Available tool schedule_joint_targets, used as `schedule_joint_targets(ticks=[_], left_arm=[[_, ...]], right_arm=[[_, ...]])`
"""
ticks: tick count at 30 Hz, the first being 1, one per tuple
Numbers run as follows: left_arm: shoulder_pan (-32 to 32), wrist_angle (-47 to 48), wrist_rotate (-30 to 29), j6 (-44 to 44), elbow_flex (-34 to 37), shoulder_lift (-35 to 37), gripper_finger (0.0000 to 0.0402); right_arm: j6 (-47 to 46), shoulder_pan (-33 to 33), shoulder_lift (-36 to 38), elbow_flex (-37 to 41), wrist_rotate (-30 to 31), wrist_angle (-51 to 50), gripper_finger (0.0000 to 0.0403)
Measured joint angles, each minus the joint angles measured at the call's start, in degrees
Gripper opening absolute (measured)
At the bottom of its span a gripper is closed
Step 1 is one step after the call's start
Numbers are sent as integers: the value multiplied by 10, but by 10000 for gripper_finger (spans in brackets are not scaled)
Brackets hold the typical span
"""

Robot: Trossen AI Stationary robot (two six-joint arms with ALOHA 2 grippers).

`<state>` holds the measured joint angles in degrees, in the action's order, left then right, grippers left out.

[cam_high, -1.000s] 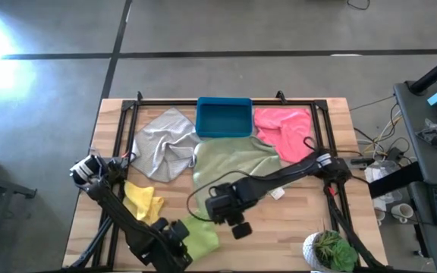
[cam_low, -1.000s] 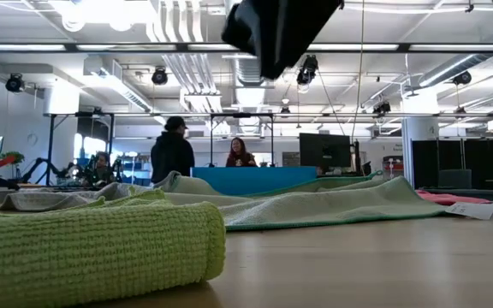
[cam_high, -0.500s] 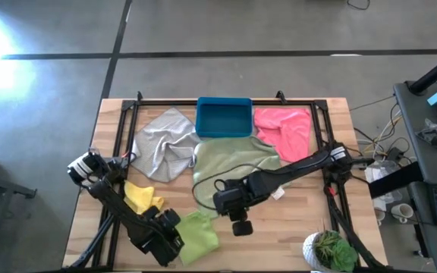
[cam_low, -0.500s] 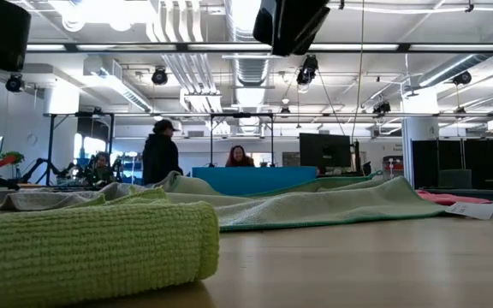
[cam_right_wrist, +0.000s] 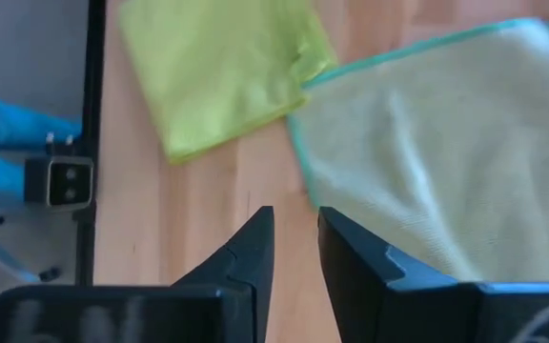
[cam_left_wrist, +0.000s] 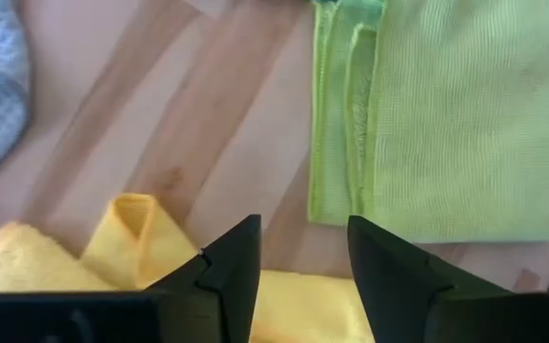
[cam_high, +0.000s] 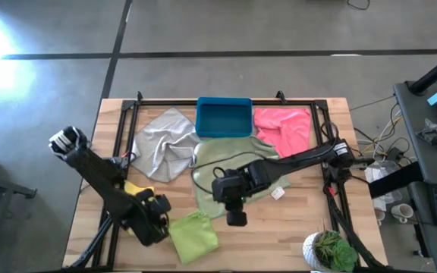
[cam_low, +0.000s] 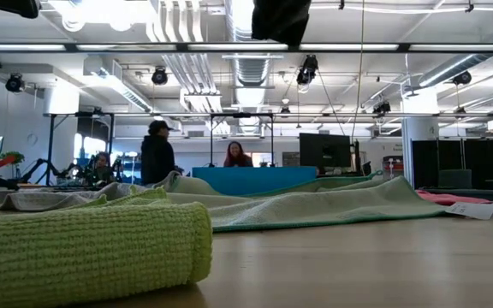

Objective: Fold microfiber towels
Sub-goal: Put the light green microfiber cloth into the blue bin

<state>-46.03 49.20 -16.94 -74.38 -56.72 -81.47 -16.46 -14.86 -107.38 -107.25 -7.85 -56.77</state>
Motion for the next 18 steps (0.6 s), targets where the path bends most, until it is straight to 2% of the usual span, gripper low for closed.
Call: schedule_joint_targets(ticks=[5,9,14,18], left_arm=[[22,4,13,22,35,82,148],[53,14,33,51,44,126,174],[99,9,45,92,45,147,225],[126,-38,49,90,56,145,258]], right_arm=[[2,17,29,-1,40,-1,70],[6,27,61,9,78,-4,72],[30,40,114,42,84,-4,69],[53,54,157,95,85,-2,62]])
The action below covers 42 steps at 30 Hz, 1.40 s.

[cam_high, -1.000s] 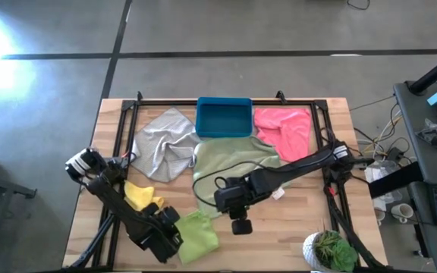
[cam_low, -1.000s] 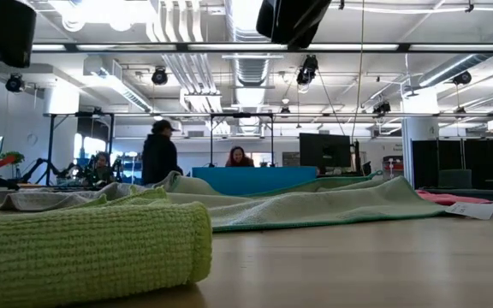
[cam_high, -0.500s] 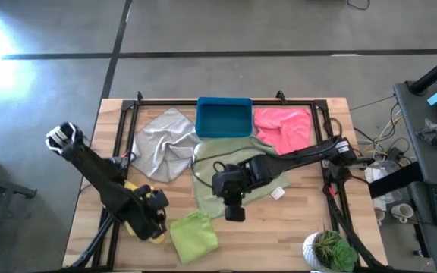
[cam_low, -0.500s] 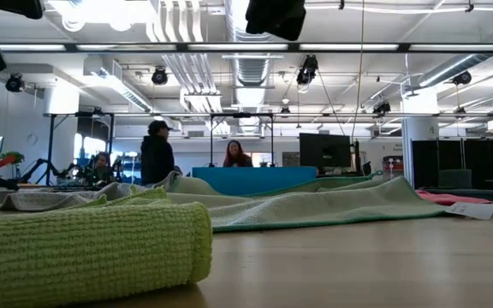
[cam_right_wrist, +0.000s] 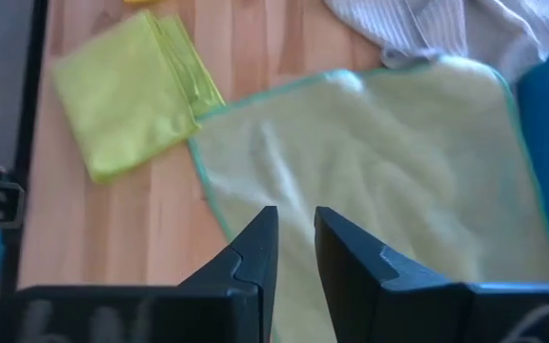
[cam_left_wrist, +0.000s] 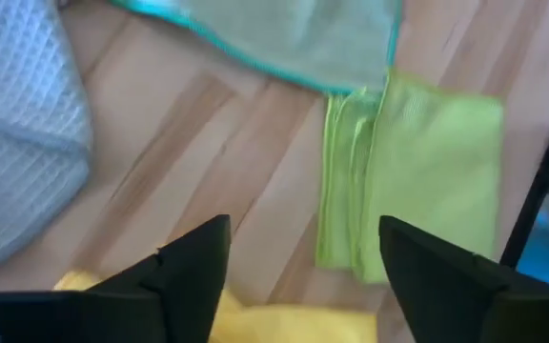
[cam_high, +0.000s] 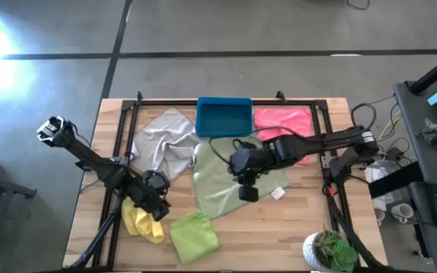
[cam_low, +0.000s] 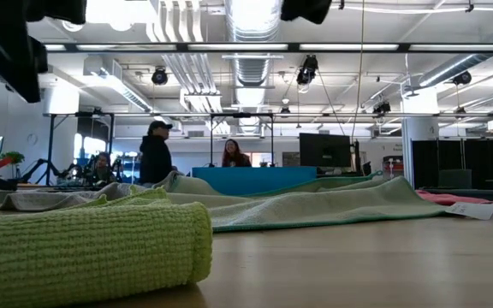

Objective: Fold microfiber towels
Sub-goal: Put the light green microfiber cloth into the blue bin

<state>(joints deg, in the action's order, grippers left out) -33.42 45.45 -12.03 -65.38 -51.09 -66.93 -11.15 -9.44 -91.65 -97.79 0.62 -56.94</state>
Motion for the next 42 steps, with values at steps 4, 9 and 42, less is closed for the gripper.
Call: schedule_joint_targets(ticks=[4,9,42], left_arm=[[15,-134,35,-1,36,-13,267],[21,-229,57,-39,72,-45,267],[6,-345,174,-71,80,-244,263]], right_arm=[[11,21,47,68,-7,14,57],[14,41,94,153,-67,68,54],[34,64,91,263,-190,229,54]])
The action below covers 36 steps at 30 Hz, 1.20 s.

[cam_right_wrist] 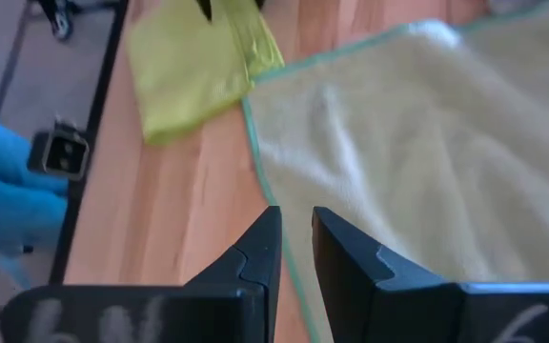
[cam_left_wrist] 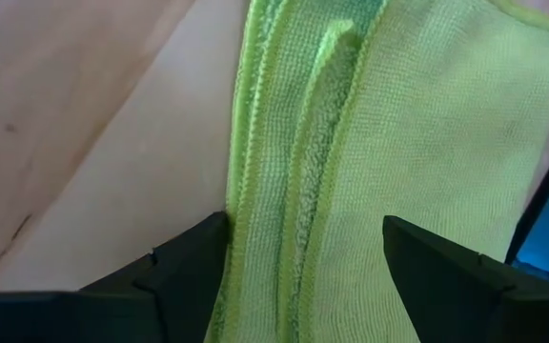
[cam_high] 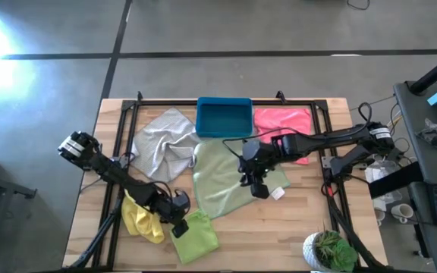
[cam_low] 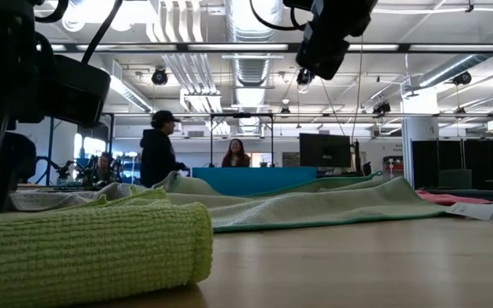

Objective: Fold microfiber towels
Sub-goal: Put the light green microfiber cloth into the blue bin

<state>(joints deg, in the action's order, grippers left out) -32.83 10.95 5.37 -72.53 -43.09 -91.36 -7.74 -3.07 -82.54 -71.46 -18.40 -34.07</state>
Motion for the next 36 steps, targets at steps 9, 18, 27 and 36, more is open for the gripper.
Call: schedule_joint_targets(ticks=[9,18,27,36], left_arm=[[-8,-21,16,-3,0,-26,184],[-10,-42,30,0,0,-29,106],[-11,-45,20,1,3,-22,9],[-4,29,8,70,5,14,2]], right_arm=[[-56,6,0,0,5,96,54],[-61,7,0,-1,50,125,54],[-78,8,0,-1,71,125,54],[-83,8,0,1,80,121,59]])
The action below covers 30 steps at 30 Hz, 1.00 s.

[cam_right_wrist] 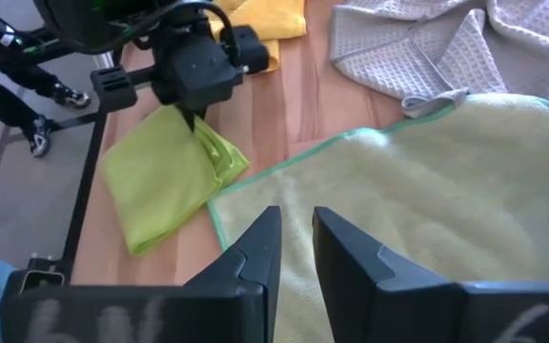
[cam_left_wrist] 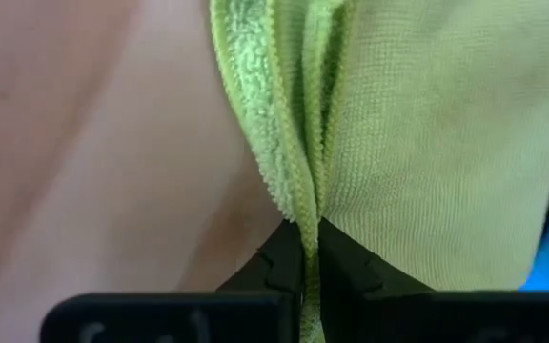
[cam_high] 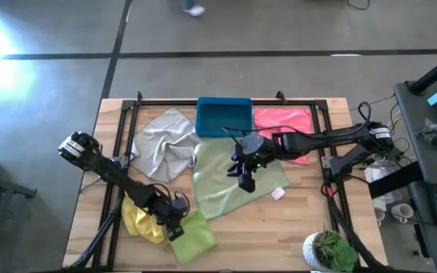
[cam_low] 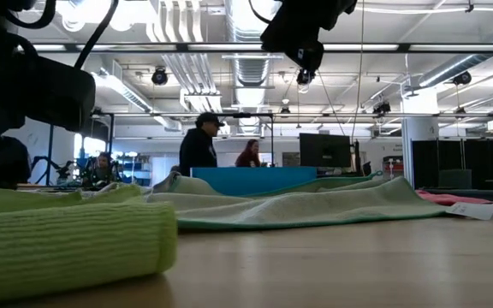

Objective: Fold microfiber towels
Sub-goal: Put the light green microfiber cloth into the blue bin

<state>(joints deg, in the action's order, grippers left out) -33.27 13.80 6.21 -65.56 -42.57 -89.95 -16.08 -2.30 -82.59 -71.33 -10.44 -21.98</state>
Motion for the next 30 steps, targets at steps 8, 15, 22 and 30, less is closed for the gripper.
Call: schedule_joint_targets(ticks=[8,15,22,30], left_arm=[[8,44,-7,72,0,33,1],[15,60,-7,110,0,39,1],[18,62,-8,138,0,39,0],[20,63,-18,181,-2,39,0]], right_arm=[[-21,2,0,-3,0,7,133],[-4,2,-74,-5,-32,53,182],[11,-6,-167,-55,-99,92,181],[35,-7,-254,-129,-143,93,183]])
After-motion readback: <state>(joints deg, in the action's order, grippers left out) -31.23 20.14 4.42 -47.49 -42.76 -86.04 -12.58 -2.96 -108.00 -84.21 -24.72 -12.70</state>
